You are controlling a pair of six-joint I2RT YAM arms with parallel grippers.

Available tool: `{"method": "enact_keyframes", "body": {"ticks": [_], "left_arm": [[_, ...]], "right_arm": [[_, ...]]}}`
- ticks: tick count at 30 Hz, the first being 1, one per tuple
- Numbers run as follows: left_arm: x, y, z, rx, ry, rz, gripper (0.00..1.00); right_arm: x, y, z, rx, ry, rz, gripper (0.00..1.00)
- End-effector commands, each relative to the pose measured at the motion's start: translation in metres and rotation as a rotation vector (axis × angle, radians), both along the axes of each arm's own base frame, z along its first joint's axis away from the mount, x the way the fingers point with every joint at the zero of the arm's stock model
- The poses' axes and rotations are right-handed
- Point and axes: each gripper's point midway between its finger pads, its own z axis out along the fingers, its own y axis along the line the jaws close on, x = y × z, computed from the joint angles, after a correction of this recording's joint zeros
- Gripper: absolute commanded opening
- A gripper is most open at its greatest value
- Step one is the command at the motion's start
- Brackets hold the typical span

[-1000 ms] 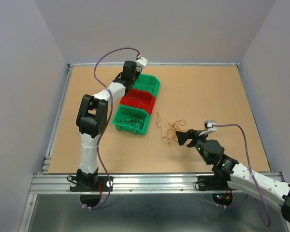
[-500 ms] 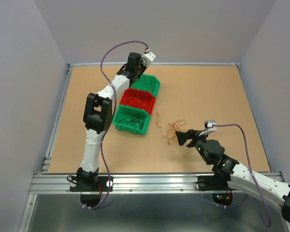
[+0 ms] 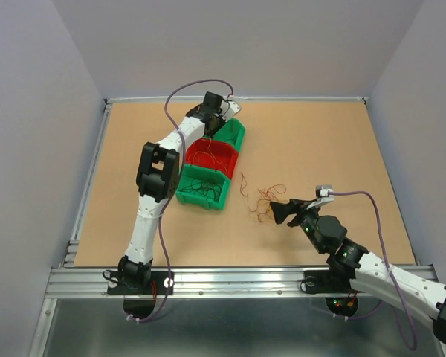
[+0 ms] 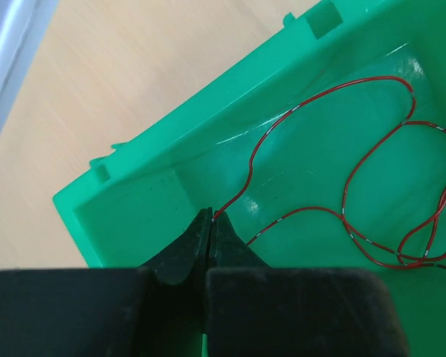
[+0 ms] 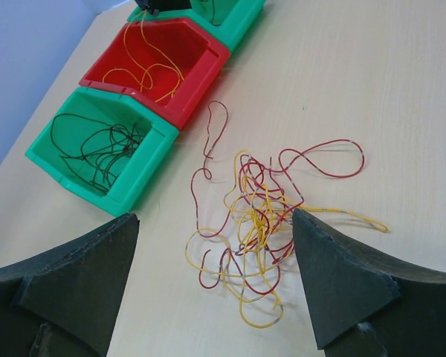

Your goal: Untangle the cables

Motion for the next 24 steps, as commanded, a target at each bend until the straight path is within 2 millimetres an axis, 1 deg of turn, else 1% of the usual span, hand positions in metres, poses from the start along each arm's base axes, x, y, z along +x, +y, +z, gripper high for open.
{"method": "enact_keyframes", "body": {"ticks": [1,2,3,4,5,6,8,9,10,11,12,13,14,15,16,17,18,19,20,21,22,24], "left_arm": [[-0.036,0.009,0.002,0.040,0.100,-0.057,0.07],[-0.038,0.010,0.006,0.034,0.082,-0.062,0.07],[-0.054,0.011,0.010,0.021,0.091,-0.093,0.07],[-0.059,0.012,0.015,0.013,0.075,-0.104,0.07],[-0.058,0.009,0.025,-0.015,0.033,-0.120,0.11],[-0.068,0.013,0.036,-0.024,0.013,-0.121,0.14],[-0.067,0.012,0.052,-0.050,-0.041,-0.121,0.22],[-0.070,0.013,0.066,-0.064,-0.065,-0.120,0.30],[-0.069,0.012,0.073,-0.075,-0.080,-0.118,0.34],[-0.067,0.010,0.089,-0.096,-0.110,-0.116,0.41],[-0.066,0.008,0.096,-0.108,-0.122,-0.119,0.44],[-0.066,0.006,0.103,-0.119,-0.129,-0.126,0.47],[-0.065,0.004,0.109,-0.131,-0.135,-0.127,0.51],[-0.061,0.001,0.124,-0.149,-0.159,-0.131,0.54],[-0.059,-0.001,0.130,-0.158,-0.164,-0.134,0.55],[-0.060,-0.002,0.132,-0.162,-0.154,-0.131,0.56],[-0.059,-0.003,0.137,-0.169,-0.156,-0.133,0.57],[-0.057,-0.005,0.149,-0.180,-0.172,-0.134,0.57],[-0.059,-0.005,0.152,-0.181,-0.165,-0.139,0.58],[-0.061,-0.006,0.163,-0.192,-0.180,-0.141,0.58],[-0.062,-0.005,0.168,-0.196,-0.189,-0.140,0.59],[-0.065,-0.004,0.181,-0.212,-0.219,-0.140,0.60]], "right_arm": [[-0.001,0.006,0.009,0.014,-0.014,0.026,0.89],[-0.002,0.007,0.008,0.015,-0.011,0.030,0.89],[-0.002,0.007,0.008,0.015,-0.009,0.033,0.89],[-0.002,0.007,0.008,0.018,-0.009,0.033,0.89],[-0.003,0.007,0.008,0.020,-0.010,0.033,0.89],[-0.003,0.007,0.008,0.020,-0.010,0.035,0.89],[-0.002,0.007,0.008,0.022,-0.011,0.032,0.89],[-0.002,0.007,0.006,0.016,-0.003,0.030,0.89],[-0.001,0.007,0.009,0.015,-0.002,0.025,0.89],[0.002,0.009,0.008,-0.002,0.019,0.018,0.89],[0.002,0.009,-0.003,-0.032,0.051,0.014,0.90],[0.005,0.012,0.001,-0.041,0.058,0.013,0.90],[0.007,0.013,-0.001,-0.058,0.074,0.011,0.91],[0.009,0.015,-0.014,-0.097,0.117,0.005,0.91],[0.011,0.017,-0.017,-0.110,0.131,-0.001,0.91],[0.014,0.019,-0.015,-0.117,0.137,-0.007,0.90],[0.017,0.019,-0.017,-0.128,0.149,-0.022,0.89],[0.020,0.016,-0.023,-0.150,0.164,-0.050,0.81],[0.022,0.015,-0.022,-0.155,0.166,-0.063,0.77],[0.024,0.015,-0.023,-0.160,0.168,-0.070,0.70],[0.025,0.013,-0.024,-0.168,0.169,-0.084,0.68],[0.028,0.014,-0.026,-0.186,0.175,-0.093,0.67]]}}
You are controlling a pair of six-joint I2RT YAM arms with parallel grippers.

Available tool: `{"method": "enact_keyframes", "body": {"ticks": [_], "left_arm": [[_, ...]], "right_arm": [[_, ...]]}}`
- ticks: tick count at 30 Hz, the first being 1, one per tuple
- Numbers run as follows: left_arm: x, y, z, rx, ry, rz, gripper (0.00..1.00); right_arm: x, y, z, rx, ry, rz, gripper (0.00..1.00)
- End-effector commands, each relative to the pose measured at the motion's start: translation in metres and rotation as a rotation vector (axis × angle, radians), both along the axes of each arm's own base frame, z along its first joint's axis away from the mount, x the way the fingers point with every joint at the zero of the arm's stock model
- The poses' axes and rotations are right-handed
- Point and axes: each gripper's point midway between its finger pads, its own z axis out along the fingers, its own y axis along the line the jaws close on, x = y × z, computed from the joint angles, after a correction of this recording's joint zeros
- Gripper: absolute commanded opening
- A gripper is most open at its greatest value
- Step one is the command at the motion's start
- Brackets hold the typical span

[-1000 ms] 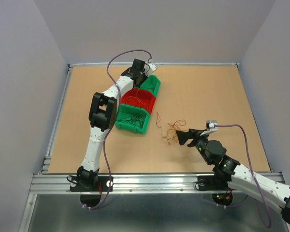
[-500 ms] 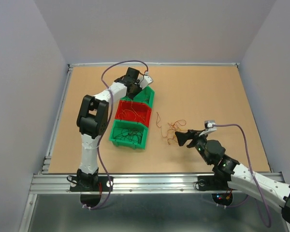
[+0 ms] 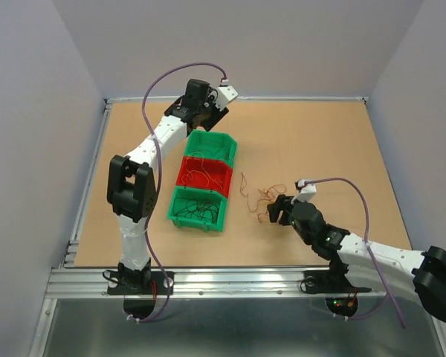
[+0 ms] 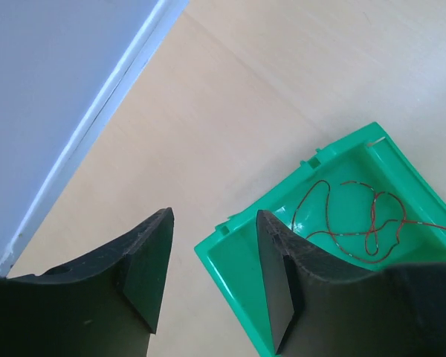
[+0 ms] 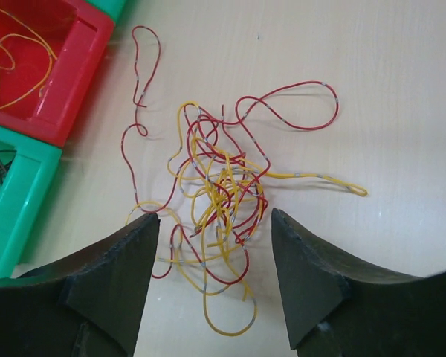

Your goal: Untangle the cables

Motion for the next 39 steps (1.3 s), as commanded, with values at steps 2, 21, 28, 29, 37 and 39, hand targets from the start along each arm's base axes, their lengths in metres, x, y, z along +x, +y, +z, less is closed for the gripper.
{"method": "enact_keyframes", "body": {"ticks": [2,21,28,29,37,39], "left_arm": [[-0.021,-0.001,0.072,-0.106,-0.103,-0.021,0.64],[-0.212,-0.074,0.082,-0.664,-0.205,-0.512,0.97],[-0.247,-0.087,0.055,-0.668,-0.167,-0.663,0.97],[-0.254,-0.090,0.055,-0.678,-0.159,-0.702,0.97],[-0.261,-0.090,0.051,-0.685,-0.154,-0.740,0.97],[-0.262,-0.091,0.049,-0.681,-0.153,-0.750,0.97]], "right_arm": [[0.018,0.005,0.022,-0.004,-0.042,-0.063,0.64],[0.016,0.042,0.053,0.036,-0.125,0.145,0.01],[-0.022,0.072,0.114,0.236,-0.249,0.408,0.00],[-0.024,0.073,0.115,0.242,-0.247,0.419,0.00],[-0.037,0.090,0.124,0.269,-0.243,0.539,0.01],[-0.038,0.091,0.124,0.271,-0.243,0.546,0.01]]}}
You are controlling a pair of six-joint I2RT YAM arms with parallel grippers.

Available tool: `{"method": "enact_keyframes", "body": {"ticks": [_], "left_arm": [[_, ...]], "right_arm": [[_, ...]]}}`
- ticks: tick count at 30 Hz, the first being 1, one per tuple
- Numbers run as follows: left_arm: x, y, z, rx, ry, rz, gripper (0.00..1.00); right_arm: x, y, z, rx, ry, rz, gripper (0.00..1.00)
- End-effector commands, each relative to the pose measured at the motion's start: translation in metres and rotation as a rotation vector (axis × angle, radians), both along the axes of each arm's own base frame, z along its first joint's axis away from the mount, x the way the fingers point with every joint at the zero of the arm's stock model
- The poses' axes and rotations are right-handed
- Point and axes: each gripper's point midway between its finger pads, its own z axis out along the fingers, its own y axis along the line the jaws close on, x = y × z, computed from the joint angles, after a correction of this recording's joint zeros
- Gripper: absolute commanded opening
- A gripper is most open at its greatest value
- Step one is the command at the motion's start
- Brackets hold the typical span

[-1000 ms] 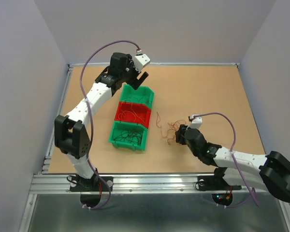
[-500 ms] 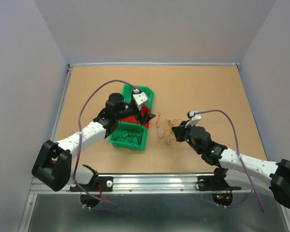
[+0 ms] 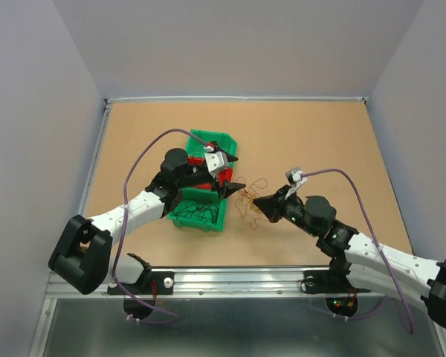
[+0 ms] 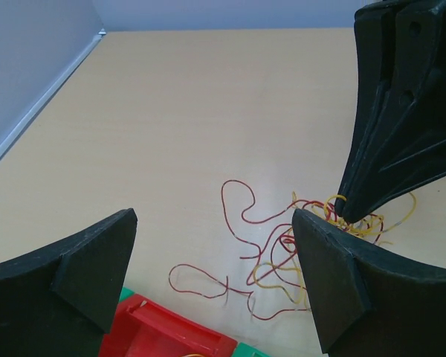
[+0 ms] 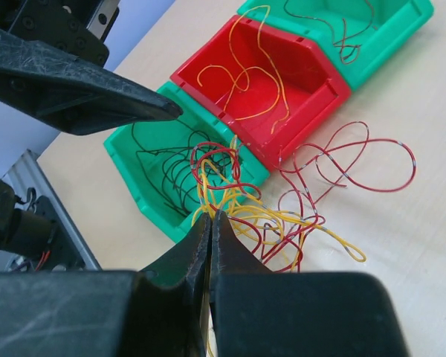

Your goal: Untangle the cables

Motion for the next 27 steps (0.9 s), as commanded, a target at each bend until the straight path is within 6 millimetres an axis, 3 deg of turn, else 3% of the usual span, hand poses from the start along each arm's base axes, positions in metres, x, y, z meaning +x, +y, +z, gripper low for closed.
{"method": "enact_keyframes", "body": {"ticks": [1,9,14,20,27], "left_arm": [[-0.008,-0.003,0.014,-0.042,-0.064,-0.048,0.97],[-0.020,-0.006,0.007,-0.013,-0.083,-0.133,0.91],[-0.044,-0.003,0.002,0.001,-0.136,-0.246,0.91],[-0.046,-0.007,-0.008,0.042,-0.131,-0.312,0.87],[-0.041,-0.013,-0.019,0.077,-0.072,-0.323,0.75]], "right_arm": [[-0.008,0.012,0.023,0.051,-0.060,0.077,0.00],[-0.010,0.011,0.024,0.056,-0.063,0.078,0.00],[-0.011,0.008,0.024,0.066,-0.064,0.072,0.01],[-0.014,0.008,0.028,0.080,-0.070,0.084,0.00],[-0.016,0.009,0.026,0.081,-0.063,0.097,0.01]]}}
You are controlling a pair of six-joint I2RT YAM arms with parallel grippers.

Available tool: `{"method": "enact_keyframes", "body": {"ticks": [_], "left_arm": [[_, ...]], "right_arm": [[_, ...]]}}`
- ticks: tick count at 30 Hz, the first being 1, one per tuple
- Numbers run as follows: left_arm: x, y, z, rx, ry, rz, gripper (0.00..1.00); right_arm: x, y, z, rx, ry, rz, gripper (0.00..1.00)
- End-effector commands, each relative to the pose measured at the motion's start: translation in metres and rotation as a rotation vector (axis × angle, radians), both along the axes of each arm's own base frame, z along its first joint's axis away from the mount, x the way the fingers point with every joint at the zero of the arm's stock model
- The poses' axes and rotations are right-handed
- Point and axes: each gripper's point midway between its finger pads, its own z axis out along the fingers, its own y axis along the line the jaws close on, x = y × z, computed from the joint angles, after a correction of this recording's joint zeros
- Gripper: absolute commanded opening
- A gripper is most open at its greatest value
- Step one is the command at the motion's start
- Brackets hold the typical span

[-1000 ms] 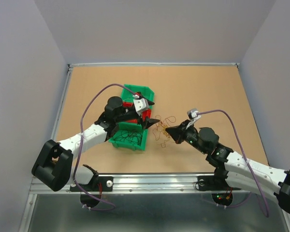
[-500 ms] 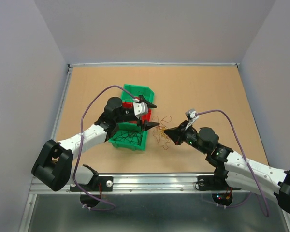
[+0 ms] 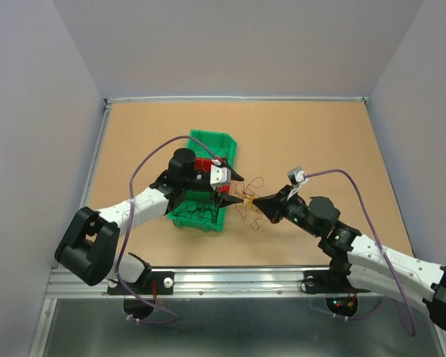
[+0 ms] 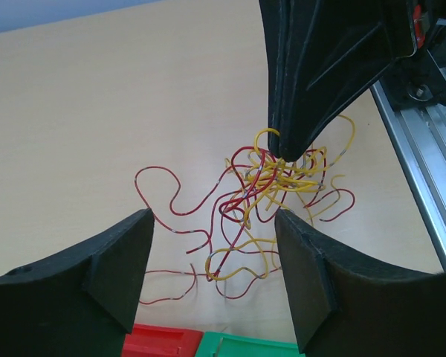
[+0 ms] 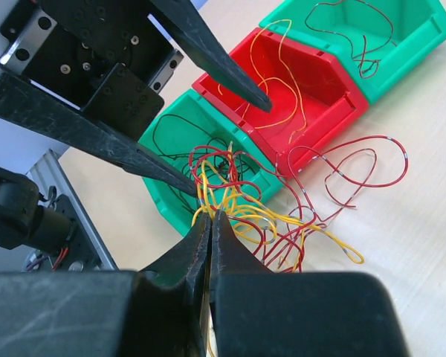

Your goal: Untangle the cables

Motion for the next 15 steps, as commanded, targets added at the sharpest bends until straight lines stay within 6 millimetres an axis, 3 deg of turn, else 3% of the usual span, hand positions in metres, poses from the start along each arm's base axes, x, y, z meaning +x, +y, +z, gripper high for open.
{"method": "enact_keyframes", "body": {"ticks": [1,15], "left_arm": [[-0.004,-0.007,0.019,-0.027,-0.047,-0.052,0.74],[-0.015,-0.012,0.024,-0.035,-0.047,-0.089,0.70]], "right_arm": [[-0.005,0.004,0.012,0.042,-0.039,0.030,0.01],[-0.002,0.008,-0.001,0.012,-0.014,0.034,0.01]]}}
